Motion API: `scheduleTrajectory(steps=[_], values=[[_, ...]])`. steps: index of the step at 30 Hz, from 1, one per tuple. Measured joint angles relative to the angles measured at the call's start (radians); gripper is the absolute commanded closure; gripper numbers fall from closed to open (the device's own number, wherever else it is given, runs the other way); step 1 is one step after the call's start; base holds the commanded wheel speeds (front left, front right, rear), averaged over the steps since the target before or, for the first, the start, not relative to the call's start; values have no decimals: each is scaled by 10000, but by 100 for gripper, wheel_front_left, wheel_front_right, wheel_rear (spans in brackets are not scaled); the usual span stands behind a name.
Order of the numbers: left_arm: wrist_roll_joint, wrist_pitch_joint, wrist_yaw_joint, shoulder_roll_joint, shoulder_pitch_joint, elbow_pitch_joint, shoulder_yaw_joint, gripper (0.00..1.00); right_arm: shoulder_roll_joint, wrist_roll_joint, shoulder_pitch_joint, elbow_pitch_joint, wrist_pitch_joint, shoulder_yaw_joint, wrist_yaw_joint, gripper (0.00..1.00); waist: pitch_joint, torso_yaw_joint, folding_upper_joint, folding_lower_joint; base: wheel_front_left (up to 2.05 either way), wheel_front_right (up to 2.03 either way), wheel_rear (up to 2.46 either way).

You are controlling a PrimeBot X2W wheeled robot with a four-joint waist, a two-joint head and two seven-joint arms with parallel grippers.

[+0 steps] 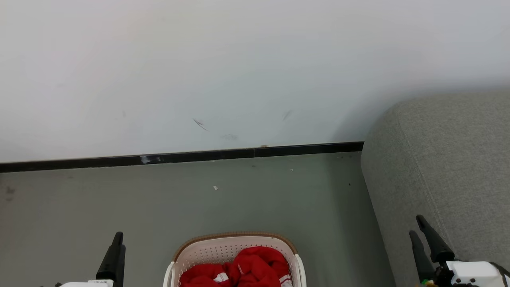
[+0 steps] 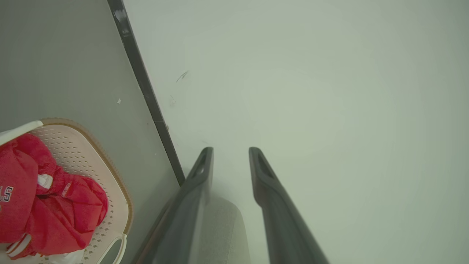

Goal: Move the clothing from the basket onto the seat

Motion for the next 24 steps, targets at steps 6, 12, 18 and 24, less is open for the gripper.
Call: scheduleTrajectory(steps=[6, 12, 18, 24], values=[[-2, -109, 0, -40, 103, 44, -29, 0, 61, 0, 107, -54, -2, -25, 0, 0, 8, -3, 0, 0, 0, 0, 0], [-2, -328, 0, -36, 78, -2, -82, 0, 63, -21, 99, -142, -115, -56, 0, 0, 13, -3, 0, 0, 0, 0, 0], [-15, -514, -2, -19, 6, -17, -194, 0, 77, -113, 33, -341, -259, -107, 0, 0, 10, 0, 0, 6, 0, 0, 0], [-13, -727, -8, 6, -135, -151, -276, 0, 88, -295, -120, -569, -359, -113, 0, 0, -3, 2, 0, 36, 0, 0, 0]])
